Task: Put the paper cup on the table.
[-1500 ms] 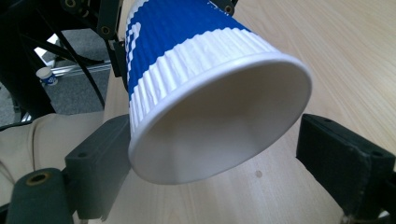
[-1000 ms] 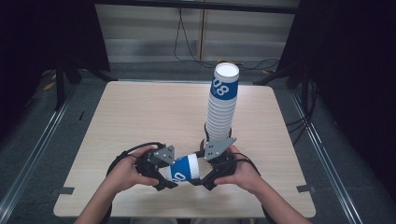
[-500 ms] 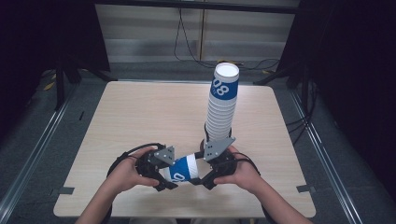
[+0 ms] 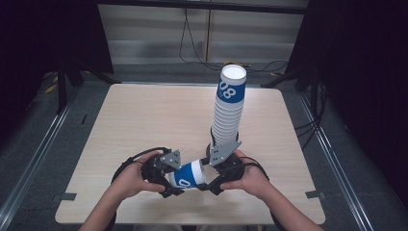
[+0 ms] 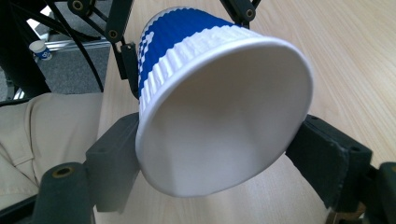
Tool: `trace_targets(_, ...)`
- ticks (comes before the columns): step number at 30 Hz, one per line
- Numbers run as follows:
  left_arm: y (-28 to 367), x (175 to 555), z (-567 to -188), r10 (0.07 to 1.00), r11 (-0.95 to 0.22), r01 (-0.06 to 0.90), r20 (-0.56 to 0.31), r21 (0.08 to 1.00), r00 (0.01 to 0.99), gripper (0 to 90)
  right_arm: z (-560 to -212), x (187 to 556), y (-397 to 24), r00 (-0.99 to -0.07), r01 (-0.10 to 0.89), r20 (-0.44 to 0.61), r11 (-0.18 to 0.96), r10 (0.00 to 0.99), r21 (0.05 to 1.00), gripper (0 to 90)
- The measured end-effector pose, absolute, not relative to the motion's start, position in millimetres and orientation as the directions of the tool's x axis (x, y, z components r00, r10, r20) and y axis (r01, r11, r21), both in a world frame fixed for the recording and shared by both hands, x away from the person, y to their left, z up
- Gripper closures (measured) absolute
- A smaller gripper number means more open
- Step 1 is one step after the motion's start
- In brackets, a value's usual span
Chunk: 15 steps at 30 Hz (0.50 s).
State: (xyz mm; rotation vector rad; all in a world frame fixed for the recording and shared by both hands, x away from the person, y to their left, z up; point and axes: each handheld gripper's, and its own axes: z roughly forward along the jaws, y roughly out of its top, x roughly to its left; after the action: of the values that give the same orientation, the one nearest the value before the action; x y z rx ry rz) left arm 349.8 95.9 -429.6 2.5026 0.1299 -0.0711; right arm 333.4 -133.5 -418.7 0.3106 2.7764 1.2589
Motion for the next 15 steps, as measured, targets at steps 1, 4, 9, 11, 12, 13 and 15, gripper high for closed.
trace_targets(1, 95.8, 349.7, -429.2, 0.075, -0.804, 0.107, -0.079, 0.585, 0.994, 22.2, -418.7, 333.3, -133.5, -0.976, 0.153, 0.015, 0.643, 0.215, 0.75, 20.5)
trace_targets(4, 95.0, 349.1, -430.3, 0.084, -0.801, 0.112, -0.074, 0.588, 0.994, 21.1, -419.1, 332.8, -133.6, -0.978, 0.151, 0.015, 0.649, 0.209, 0.746, 20.8)
trace_targets(9, 95.2, 350.2, -432.0, 0.106, -0.807, 0.14, -0.092, 0.574, 0.99, 19.0, -418.2, 332.6, -134.1, -0.977, 0.154, 0.014, 0.66, 0.212, 0.735, 20.8)
trace_targets(11, 95.6, 351.1, -432.6, 0.107, -0.808, 0.139, -0.089, 0.572, 0.99, 18.8, -417.6, 332.8, -134.6, -0.977, 0.153, 0.011, 0.668, 0.212, 0.729, 20.7)
trace_targets(12, 96.0, 351.6, -432.8, 0.113, -0.806, 0.147, -0.094, 0.573, 0.989, 18.4, -417.3, 332.7, -134.9, -0.976, 0.156, 0.012, 0.668, 0.215, 0.728, 20.7)
trace_targets(13, 96.5, 351.9, -432.9, 0.116, -0.807, 0.149, -0.095, 0.571, 0.989, 18.3, -417.0, 332.7, -135.4, -0.976, 0.158, 0.013, 0.67, 0.216, 0.725, 20.7)
trace_targets(15, 97.1, 352.2, -433.5, 0.116, -0.811, 0.15, -0.095, 0.566, 0.989, 18.3, -416.4, 332.6, -136.2, -0.975, 0.161, 0.011, 0.673, 0.222, 0.722, 20.7)
